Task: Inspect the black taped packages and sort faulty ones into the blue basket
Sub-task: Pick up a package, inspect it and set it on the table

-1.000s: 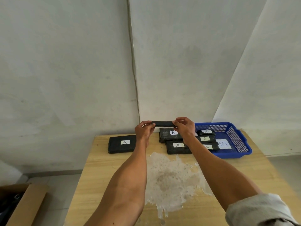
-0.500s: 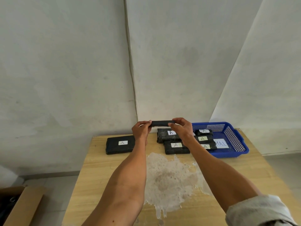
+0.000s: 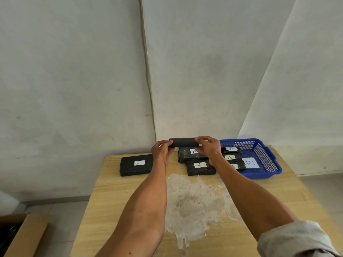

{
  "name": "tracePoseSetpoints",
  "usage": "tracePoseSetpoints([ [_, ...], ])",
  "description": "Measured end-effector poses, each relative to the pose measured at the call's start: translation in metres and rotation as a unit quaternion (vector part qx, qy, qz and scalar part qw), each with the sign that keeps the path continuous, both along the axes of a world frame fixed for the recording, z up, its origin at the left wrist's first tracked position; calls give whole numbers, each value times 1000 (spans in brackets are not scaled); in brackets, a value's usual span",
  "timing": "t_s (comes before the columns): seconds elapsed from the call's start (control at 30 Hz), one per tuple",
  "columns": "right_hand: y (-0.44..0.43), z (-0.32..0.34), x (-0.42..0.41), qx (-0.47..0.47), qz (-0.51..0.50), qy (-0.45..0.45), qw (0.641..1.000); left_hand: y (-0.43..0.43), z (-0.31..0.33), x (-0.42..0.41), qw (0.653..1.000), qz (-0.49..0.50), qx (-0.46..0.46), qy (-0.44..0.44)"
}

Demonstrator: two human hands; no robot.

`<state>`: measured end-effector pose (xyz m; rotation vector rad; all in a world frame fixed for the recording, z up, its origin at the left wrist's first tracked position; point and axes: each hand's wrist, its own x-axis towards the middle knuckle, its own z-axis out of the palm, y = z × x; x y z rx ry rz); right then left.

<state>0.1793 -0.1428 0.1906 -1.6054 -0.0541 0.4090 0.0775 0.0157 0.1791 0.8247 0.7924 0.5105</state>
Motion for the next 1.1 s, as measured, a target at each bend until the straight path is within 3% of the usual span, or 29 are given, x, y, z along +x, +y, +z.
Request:
tracePoseSetpoints([
  [0.17, 3, 3, 4, -54, -82, 12, 995, -1, 1, -3, 998, -60, 27, 1],
  [0.67, 13, 2, 2, -71, -69, -42, 994, 4, 2, -6, 998, -37, 45, 1],
  [0.77, 14, 0, 0, -83, -43, -47, 995, 6, 4, -4, 999, -4, 31, 17],
  [0.9, 9, 3, -7, -8, 53, -1, 999, 8, 7, -3, 996, 47, 48, 56],
  [1.1, 3, 2, -9, -15, 54, -17, 998, 6, 7, -3, 996, 37, 64, 57],
])
